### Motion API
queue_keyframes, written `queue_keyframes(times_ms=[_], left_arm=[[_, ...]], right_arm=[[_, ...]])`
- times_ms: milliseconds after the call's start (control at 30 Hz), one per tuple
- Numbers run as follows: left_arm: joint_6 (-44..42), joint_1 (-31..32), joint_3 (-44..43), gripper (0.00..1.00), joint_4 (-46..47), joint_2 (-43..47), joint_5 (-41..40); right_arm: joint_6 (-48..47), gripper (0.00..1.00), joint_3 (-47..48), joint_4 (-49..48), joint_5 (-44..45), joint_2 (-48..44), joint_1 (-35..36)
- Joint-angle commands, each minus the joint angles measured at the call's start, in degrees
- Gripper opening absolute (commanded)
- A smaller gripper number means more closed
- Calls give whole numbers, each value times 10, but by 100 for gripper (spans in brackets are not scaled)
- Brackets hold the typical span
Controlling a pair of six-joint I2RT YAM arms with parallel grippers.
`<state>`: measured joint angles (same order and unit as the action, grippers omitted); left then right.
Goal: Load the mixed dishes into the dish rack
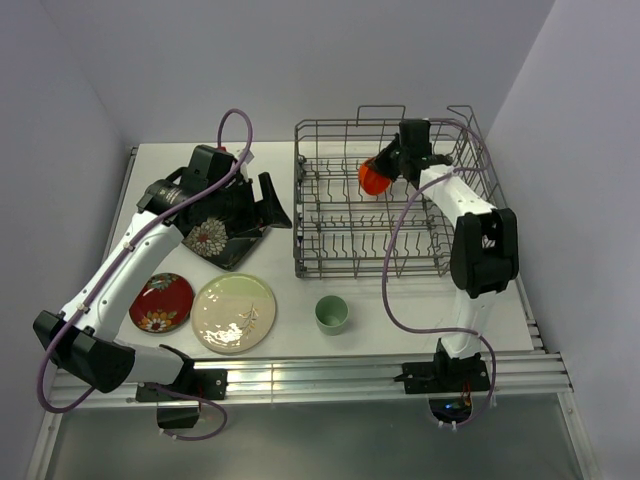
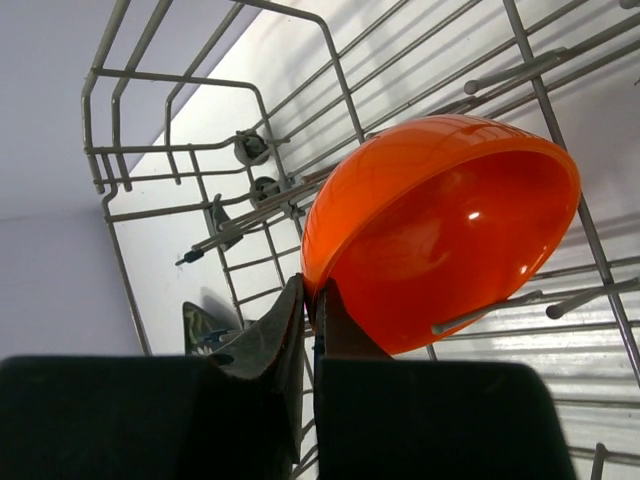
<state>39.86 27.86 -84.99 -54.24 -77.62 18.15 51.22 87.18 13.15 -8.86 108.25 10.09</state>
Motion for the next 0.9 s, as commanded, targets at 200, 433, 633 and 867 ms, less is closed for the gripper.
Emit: queue_keyframes(times_ms=[200,433,633,867], left_arm=[[-11,2,-1,88,19,2,11],[-12,3,4,88,23,2,15],[-14,3,4,89,20,5,15],[-10,3,13,88,30,6,20]], right_arm=[[-9,0,106,-21,-83,-72,-2],[-3,0,76,-85,-163,-97,-13],[14,0,100,-205,-423,-60,-42],[-41,0,133,-153,-599,4,-65]])
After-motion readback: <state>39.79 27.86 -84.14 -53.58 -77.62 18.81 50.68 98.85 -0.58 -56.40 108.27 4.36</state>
